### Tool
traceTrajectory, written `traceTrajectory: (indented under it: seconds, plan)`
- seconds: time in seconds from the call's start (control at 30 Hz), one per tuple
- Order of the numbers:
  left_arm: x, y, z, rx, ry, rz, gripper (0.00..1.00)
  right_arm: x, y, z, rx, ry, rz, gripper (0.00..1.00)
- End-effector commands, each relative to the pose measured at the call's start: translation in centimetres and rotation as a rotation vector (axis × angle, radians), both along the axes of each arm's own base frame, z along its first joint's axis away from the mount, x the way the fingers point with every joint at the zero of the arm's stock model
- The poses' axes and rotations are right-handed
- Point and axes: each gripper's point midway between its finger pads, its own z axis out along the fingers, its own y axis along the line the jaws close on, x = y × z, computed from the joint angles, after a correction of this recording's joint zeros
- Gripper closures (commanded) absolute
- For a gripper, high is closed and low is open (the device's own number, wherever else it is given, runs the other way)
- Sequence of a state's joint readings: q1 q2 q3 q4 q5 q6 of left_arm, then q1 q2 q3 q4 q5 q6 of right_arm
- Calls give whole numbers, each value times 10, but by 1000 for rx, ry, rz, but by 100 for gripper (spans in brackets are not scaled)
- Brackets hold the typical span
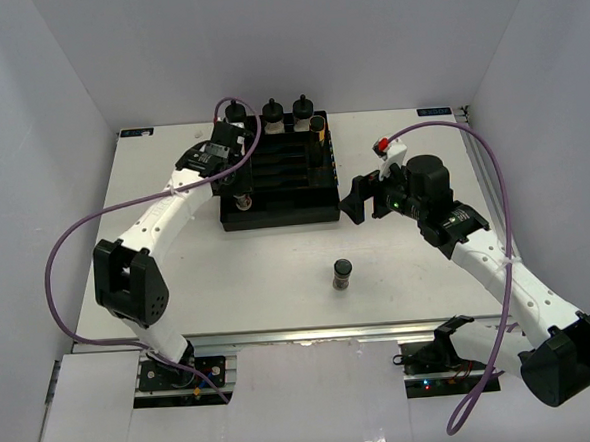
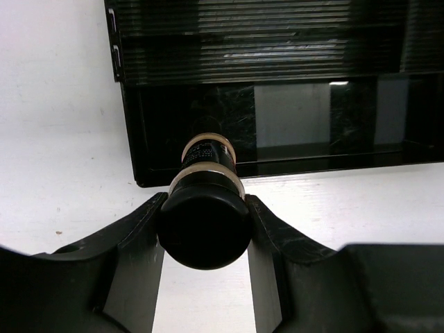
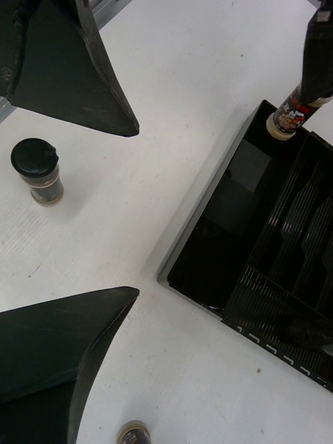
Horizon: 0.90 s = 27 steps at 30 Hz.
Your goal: Organize the condiment bottles
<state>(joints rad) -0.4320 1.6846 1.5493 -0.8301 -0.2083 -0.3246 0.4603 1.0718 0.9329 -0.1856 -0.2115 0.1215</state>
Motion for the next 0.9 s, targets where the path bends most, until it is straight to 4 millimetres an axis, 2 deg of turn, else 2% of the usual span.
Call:
traceTrajectory:
  seconds: [0.0, 0.3, 0.5, 0.6, 0.7, 0.87]
  plan:
    - [2, 3, -15, 44, -14, 29, 100, -1, -1, 6, -1, -15, -2, 5]
    - [18, 5, -45, 99, -6, 47, 100, -2, 1, 0, 5, -2, 10, 5]
    - [25, 11, -63, 153, 5, 71, 88, -1, 0, -6, -10, -2, 10, 5]
    - [26, 12, -72, 165, 19, 75, 71, -3, 1, -8, -9, 4, 19, 5]
    - [25, 14, -78, 179, 36, 82, 44, -8, 2, -17, -9, 22, 27, 4]
    - [24, 18, -76, 195, 38, 96, 16, -20, 9, -32, -25, 56, 56, 4]
